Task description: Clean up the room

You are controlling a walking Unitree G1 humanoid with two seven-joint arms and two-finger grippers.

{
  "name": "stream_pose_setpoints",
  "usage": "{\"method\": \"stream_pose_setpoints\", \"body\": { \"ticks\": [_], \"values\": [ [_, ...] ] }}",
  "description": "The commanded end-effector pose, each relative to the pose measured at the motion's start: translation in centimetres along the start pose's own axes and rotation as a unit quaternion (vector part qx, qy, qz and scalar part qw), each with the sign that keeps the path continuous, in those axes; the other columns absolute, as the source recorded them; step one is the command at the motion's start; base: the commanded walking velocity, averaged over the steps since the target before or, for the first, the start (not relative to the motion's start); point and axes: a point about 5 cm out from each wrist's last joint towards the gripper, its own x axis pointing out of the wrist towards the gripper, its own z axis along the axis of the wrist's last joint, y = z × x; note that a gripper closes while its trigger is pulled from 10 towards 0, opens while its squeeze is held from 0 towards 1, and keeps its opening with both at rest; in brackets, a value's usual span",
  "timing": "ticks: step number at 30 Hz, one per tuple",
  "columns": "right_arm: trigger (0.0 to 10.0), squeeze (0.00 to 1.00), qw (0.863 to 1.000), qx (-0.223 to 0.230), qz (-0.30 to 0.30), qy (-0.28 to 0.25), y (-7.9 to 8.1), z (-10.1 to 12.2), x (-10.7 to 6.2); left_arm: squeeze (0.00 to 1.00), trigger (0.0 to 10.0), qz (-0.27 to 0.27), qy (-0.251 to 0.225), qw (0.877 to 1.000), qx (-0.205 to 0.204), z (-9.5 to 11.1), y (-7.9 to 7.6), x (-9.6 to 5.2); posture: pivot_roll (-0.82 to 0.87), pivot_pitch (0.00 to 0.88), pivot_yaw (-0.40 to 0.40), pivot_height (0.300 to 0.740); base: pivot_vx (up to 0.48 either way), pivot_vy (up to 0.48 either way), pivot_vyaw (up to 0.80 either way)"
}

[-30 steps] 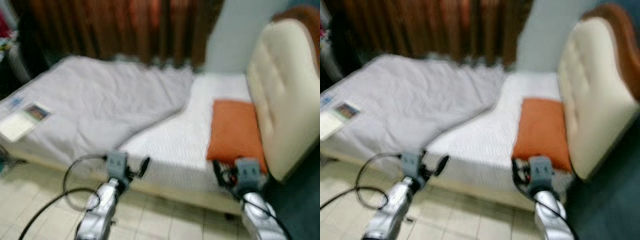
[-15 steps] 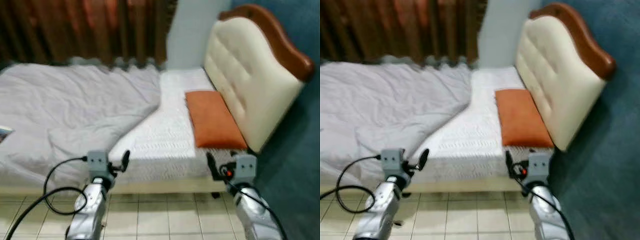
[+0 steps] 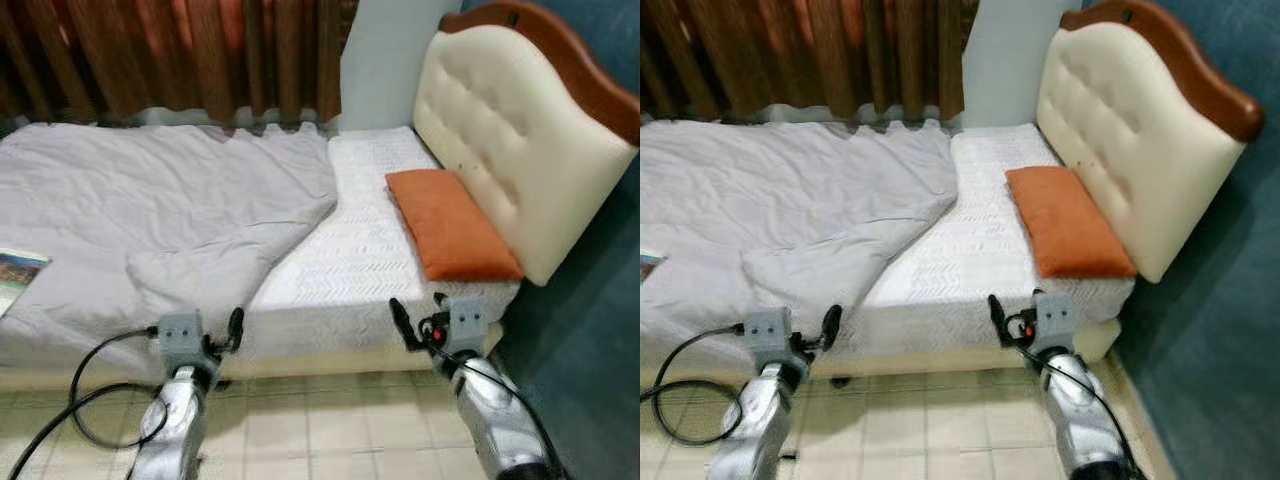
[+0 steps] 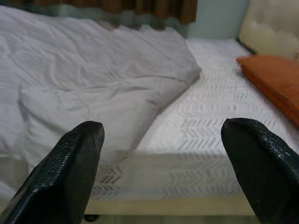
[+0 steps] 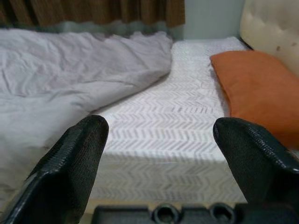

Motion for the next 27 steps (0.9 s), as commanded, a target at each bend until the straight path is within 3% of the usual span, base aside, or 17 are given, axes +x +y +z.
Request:
{"method": "stream_pose_setpoints", "body": {
  "ticks": [1,16,27],
  "values": [
    [10.0,0.0,1.0,-0.003,0.009,0.0,0.2,0.1,0.3,0.0,10.0,0.003,0.007,1.0,0.007,-0.2,0.1,-0.4,0.07,0.0,-0.069,0.74,0.0,0.42,0.63],
    [10.0,0.0,1.0,0.02,0.003,-0.021,0.2,0.6,1.2,0.0,10.0,-0.024,-0.009,0.999,0.03,1.2,-0.4,0.9,0.05,0.0,-0.038,0.74,0.0,0.437,0.04],
    [10.0,0.0,0.999,0.025,-0.014,-0.026,-0.1,0.3,0.8,0.0,10.0,-0.03,0.002,0.999,0.044,1.2,-0.5,1.6,0.01,0.0,0.001,0.74,0.0,0.44,0.0]
  ]
}}
